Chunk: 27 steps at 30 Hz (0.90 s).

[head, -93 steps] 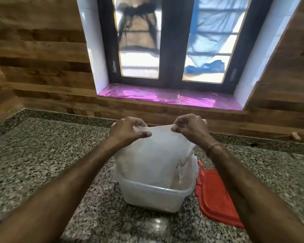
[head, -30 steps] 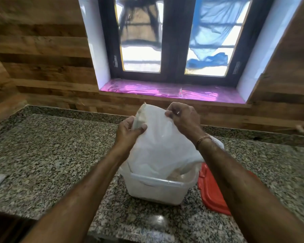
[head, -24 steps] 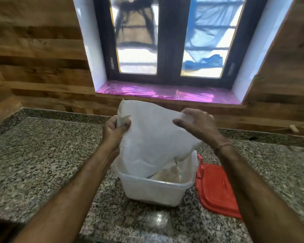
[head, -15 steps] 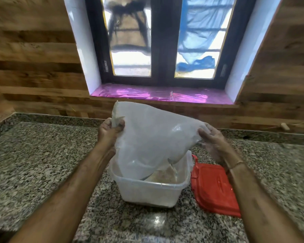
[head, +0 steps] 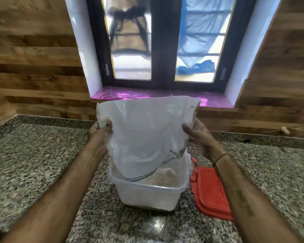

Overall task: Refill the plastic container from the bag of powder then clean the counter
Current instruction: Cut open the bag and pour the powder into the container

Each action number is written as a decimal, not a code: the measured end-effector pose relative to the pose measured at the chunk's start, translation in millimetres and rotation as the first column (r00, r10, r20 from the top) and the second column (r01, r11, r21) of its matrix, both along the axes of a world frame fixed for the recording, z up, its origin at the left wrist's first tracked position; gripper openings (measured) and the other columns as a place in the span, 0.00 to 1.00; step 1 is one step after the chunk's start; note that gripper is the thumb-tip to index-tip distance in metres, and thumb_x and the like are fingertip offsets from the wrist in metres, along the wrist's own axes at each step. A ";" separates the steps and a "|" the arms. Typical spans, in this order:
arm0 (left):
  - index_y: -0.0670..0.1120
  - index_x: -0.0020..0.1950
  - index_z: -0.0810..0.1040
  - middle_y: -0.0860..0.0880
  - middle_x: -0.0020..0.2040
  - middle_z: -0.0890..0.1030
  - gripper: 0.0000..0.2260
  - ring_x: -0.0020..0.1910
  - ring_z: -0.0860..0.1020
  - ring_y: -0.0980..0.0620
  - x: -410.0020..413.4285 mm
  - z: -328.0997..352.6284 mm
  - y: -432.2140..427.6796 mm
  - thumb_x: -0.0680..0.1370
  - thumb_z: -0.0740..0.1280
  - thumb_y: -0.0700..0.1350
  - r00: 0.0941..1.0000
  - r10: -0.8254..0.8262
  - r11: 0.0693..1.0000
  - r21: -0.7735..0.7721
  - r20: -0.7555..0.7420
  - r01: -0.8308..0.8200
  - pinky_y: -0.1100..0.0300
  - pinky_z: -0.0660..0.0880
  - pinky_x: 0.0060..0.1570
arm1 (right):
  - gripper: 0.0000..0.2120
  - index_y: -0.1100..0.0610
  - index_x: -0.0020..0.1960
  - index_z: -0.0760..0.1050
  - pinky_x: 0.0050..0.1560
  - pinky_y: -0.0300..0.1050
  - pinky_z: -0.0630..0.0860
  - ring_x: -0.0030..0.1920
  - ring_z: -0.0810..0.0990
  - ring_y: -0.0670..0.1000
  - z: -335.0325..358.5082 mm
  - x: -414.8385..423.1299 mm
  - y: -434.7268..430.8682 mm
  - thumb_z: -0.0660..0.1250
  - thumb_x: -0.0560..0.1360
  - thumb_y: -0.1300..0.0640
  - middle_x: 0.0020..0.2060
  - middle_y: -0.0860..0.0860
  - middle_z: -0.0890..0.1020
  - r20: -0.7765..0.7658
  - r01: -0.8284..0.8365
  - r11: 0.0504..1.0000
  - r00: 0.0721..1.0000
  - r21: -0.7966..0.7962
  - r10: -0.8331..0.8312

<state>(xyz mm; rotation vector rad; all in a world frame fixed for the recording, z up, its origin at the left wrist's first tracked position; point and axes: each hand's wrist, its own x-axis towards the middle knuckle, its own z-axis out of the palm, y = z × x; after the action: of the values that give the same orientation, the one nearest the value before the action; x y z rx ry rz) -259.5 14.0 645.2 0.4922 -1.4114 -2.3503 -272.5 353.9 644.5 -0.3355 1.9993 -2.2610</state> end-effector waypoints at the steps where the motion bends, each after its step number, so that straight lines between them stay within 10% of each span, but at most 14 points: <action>1: 0.46 0.46 0.81 0.54 0.32 0.86 0.07 0.29 0.83 0.60 0.1 0.0 -0.3 0.80 0.71 0.35 1.000 -0.003 1.000 0.003 0.004 0.003 0.65 0.78 0.28 | 0.28 0.54 0.72 0.73 0.55 0.55 0.83 0.61 0.85 0.56 -5.5 1.0 -3.0 0.77 0.74 0.54 0.63 0.55 0.84 0.025 -0.059 0.998 0.998 0.020 0.058; 7: 0.46 0.48 0.81 0.53 0.35 0.87 0.04 0.31 0.84 0.57 8.4 4.3 2.3 0.79 0.72 0.38 0.999 0.027 0.999 -0.036 -0.044 -0.029 0.61 0.81 0.31 | 0.10 0.65 0.58 0.79 0.39 0.40 0.82 0.46 0.85 0.56 -29.0 3.2 -11.6 0.72 0.77 0.66 0.47 0.54 0.88 0.092 0.056 0.998 0.994 0.008 -0.056; 13: 0.43 0.59 0.82 0.45 0.51 0.88 0.17 0.49 0.87 0.46 40.3 -23.6 -5.1 0.73 0.74 0.48 0.930 -0.355 0.882 -0.296 0.098 0.367 0.59 0.82 0.39 | 0.04 0.63 0.48 0.79 0.29 0.37 0.80 0.32 0.85 0.48 -17.9 0.8 -3.0 0.67 0.81 0.65 0.35 0.51 0.88 0.130 0.224 0.974 0.966 0.017 -0.224; 20: 0.39 0.54 0.84 0.42 0.50 0.87 0.11 0.45 0.86 0.45 26.7 -31.9 -14.5 0.73 0.77 0.38 0.990 -0.113 0.948 -0.291 0.082 0.132 0.53 0.84 0.43 | 0.12 0.59 0.52 0.79 0.33 0.45 0.82 0.36 0.84 0.49 -15.0 1.5 -10.3 0.67 0.79 0.50 0.42 0.52 0.86 0.085 0.197 0.978 0.976 0.065 -0.202; 27: 0.44 0.46 0.79 0.44 0.41 0.84 0.06 0.36 0.79 0.48 16.2 -25.4 -4.3 0.76 0.76 0.39 0.992 -0.106 0.965 -0.232 0.071 0.119 0.56 0.79 0.35 | 0.07 0.59 0.59 0.79 0.31 0.40 0.78 0.41 0.85 0.50 -24.0 4.6 -8.6 0.68 0.82 0.59 0.46 0.52 0.87 0.074 0.060 0.964 0.994 0.259 -0.082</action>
<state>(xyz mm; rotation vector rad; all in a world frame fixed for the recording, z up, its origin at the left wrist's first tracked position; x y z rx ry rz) -243.2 9.6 619.9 0.4259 -1.7606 -2.2278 -267.9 345.3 620.5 -0.1433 2.2568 -1.9820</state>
